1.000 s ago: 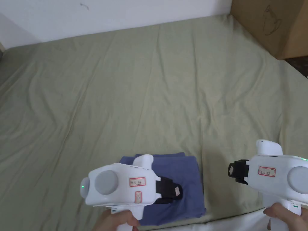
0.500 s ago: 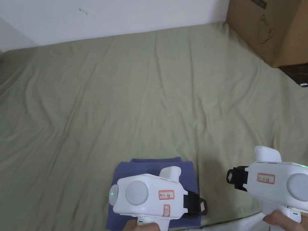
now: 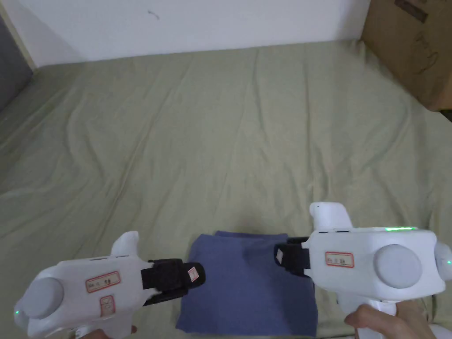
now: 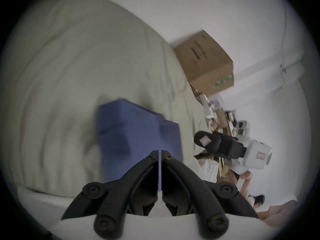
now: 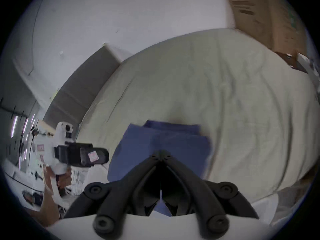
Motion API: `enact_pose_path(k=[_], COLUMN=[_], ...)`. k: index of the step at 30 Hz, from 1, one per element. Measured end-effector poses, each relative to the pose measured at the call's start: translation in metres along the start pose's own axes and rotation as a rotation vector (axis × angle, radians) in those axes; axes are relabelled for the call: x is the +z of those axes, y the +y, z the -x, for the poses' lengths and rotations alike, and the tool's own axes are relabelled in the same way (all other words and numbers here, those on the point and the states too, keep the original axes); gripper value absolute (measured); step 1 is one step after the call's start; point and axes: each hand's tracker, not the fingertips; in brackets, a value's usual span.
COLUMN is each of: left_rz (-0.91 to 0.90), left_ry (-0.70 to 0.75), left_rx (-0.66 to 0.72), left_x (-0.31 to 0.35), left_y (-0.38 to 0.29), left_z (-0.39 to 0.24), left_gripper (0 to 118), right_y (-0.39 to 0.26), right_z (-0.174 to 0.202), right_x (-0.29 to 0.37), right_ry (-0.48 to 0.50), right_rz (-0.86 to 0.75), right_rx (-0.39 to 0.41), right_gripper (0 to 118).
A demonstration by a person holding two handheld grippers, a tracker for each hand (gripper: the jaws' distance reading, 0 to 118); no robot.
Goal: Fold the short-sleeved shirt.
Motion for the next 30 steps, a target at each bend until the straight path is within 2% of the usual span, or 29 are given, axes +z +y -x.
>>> enact_pose_path(k=[2, 5, 7, 8, 9, 13, 15, 17, 24, 25, 26, 27, 29, 30], left_rz=[-0.039, -0.070, -0.076, -0.074, -0.070, -0.023, 0.023, 0.062, 0.162, 0.178, 0.177, 0.176, 0.243, 0.266], left_ry=[-0.001, -0.020, -0.027, -0.025, -0.022, -0.049, -0.084, -0.128, -0.282, -0.286, -0.293, -0.284, -0.108, -0.137], left_rx=[0.047, 0.139, 0.156, 0.154, 0.154, 0.143, 0.156, 0.184, 0.164, 0.170, 0.167, 0.165, 0.087, 0.098], left_x=[0.012, 0.019, 0.020, 0.018, 0.016, -0.008, -0.025, -0.046, -0.089, -0.094, -0.097, -0.100, -0.112, -0.112], left_y=[-0.003, -0.005, -0.006, -0.006, -0.006, -0.001, 0.003, 0.005, 0.018, 0.020, 0.021, 0.022, 0.022, 0.021], left_z=[0.018, 0.041, 0.049, 0.051, 0.053, 0.055, 0.056, 0.060, 0.065, 0.064, 0.064, 0.062, 0.061, 0.064], left_gripper=[3, 3, 8, 17, 37, 85, 106, 115, 113, 103, 77, 22, 19, 19], right_y=[-0.004, -0.012, -0.014, -0.012, -0.011, -0.008, -0.008, -0.008, -0.008, -0.008, -0.008, -0.008, -0.008, -0.007], right_z=[0.005, -0.014, -0.018, -0.019, -0.019, -0.018, -0.017, -0.017, -0.023, -0.024, -0.025, -0.023, -0.023, -0.022], right_x=[-0.032, -0.081, -0.081, -0.077, -0.076, -0.070, -0.070, -0.071, -0.069, -0.069, -0.069, -0.069, -0.068, -0.068], right_ry=[-0.016, -0.073, -0.050, -0.043, -0.041, -0.053, -0.052, -0.053, -0.032, -0.028, -0.026, -0.026, -0.043, -0.046], right_rz=[0.090, 0.189, 0.176, 0.164, 0.164, 0.173, 0.175, 0.176, 0.174, 0.173, 0.173, 0.173, 0.172, 0.175], right_rx=[0.039, 0.009, -0.010, -0.020, -0.024, -0.007, -0.009, -0.014, -0.057, -0.064, -0.069, -0.074, -0.075, -0.075], right_gripper=[0, 0, 0, 0, 0, 0, 0, 0, 0, 0, 0, 0, 0, 0])
